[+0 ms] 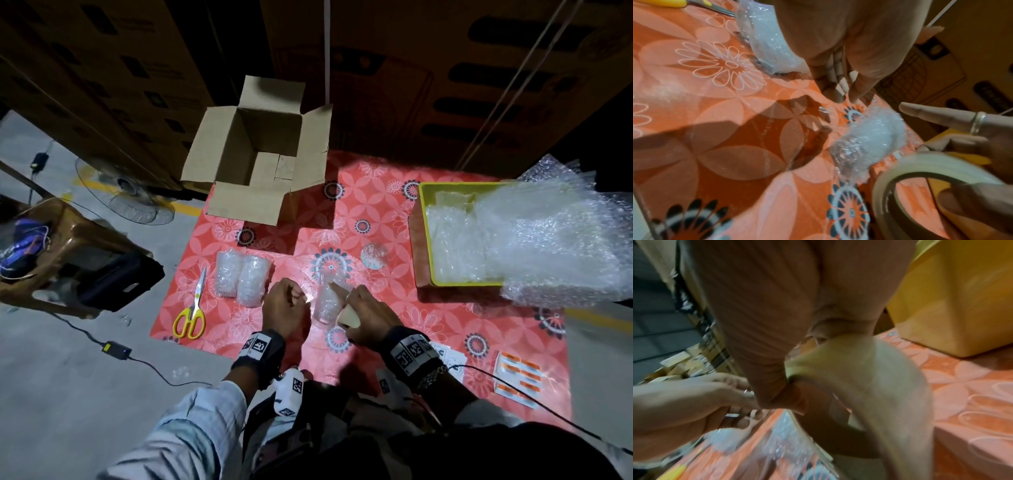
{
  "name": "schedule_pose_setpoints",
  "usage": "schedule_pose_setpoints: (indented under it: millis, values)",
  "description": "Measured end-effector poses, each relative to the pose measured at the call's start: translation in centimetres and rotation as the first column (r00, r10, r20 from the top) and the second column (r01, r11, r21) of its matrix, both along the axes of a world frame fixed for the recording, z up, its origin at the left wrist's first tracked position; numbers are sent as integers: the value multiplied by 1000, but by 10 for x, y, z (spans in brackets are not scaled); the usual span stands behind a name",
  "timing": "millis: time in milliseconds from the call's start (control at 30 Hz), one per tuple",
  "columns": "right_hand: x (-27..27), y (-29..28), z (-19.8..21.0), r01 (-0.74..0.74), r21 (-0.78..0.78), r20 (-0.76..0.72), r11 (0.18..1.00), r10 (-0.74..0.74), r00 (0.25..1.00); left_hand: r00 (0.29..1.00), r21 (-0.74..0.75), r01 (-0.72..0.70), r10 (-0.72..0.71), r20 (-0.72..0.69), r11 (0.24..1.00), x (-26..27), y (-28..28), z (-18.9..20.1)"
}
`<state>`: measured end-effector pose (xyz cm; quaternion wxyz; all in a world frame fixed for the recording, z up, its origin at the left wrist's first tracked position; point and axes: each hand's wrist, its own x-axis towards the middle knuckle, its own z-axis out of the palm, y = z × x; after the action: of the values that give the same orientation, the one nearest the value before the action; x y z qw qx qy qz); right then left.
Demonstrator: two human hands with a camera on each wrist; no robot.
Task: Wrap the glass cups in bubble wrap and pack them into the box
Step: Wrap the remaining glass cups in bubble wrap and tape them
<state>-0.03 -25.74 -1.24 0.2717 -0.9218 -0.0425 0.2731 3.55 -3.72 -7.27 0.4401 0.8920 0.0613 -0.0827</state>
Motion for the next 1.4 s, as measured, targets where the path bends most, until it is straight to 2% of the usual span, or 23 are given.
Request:
schedule_pose_setpoints:
  millis: [100, 200, 267, 333, 400, 500, 600, 700, 800, 933, 1033, 1167, 1400]
  values:
    - [-10, -9, 13, 113, 94, 15, 989, -115, 993, 987, -113, 57, -73, -142, 992, -3, -2, 20]
    - [-24, -13, 31, 269, 193, 98, 944, -291, 952, 928, -278, 194, -268, -259, 941, -2, -2, 50]
    - [-37, -11, 43, 372, 377, 126, 848, -445, 887, 850, -464, 250, -422, -315, 850, -1, -2, 70]
    - [-49, -3, 54, 432, 583, 83, 688, -579, 811, 769, -665, 181, -526, -364, 725, -1, -5, 92]
    - [-55, 10, 62, 443, 683, 62, 580, -651, 756, 725, -771, 78, -567, -391, 632, -1, -8, 111]
    - [-57, 31, 74, 446, 762, 34, 470, -717, 696, 712, -821, 20, -584, -389, 571, 4, -5, 124]
    - [-57, 40, 78, 430, 810, 4, 398, -738, 675, 695, -836, 28, -612, -377, 547, 10, 5, 125]
    - [-60, 51, 82, 436, 868, -102, 237, -775, 623, 707, -849, 106, -640, -301, 517, 12, 16, 121]
    - [-61, 65, 90, 511, 857, -259, 69, -800, 542, 705, -860, 194, -676, -213, 473, 14, 26, 119]
    - [-65, 81, 97, 581, 814, -382, -7, -759, 527, 657, -846, 316, -743, -132, 429, 23, 36, 114]
    - [-72, 87, 101, 575, 813, -454, -99, -726, 517, 634, -856, 322, -764, -122, 404, 26, 39, 111]
    - [-81, 88, 106, 570, 816, -461, -97, -703, 541, 617, -860, 287, -768, -171, 422, 27, 40, 112]
    - [-86, 72, 107, 550, 830, -351, 96, -676, 648, 618, -855, 230, -748, -241, 465, 27, 33, 123]
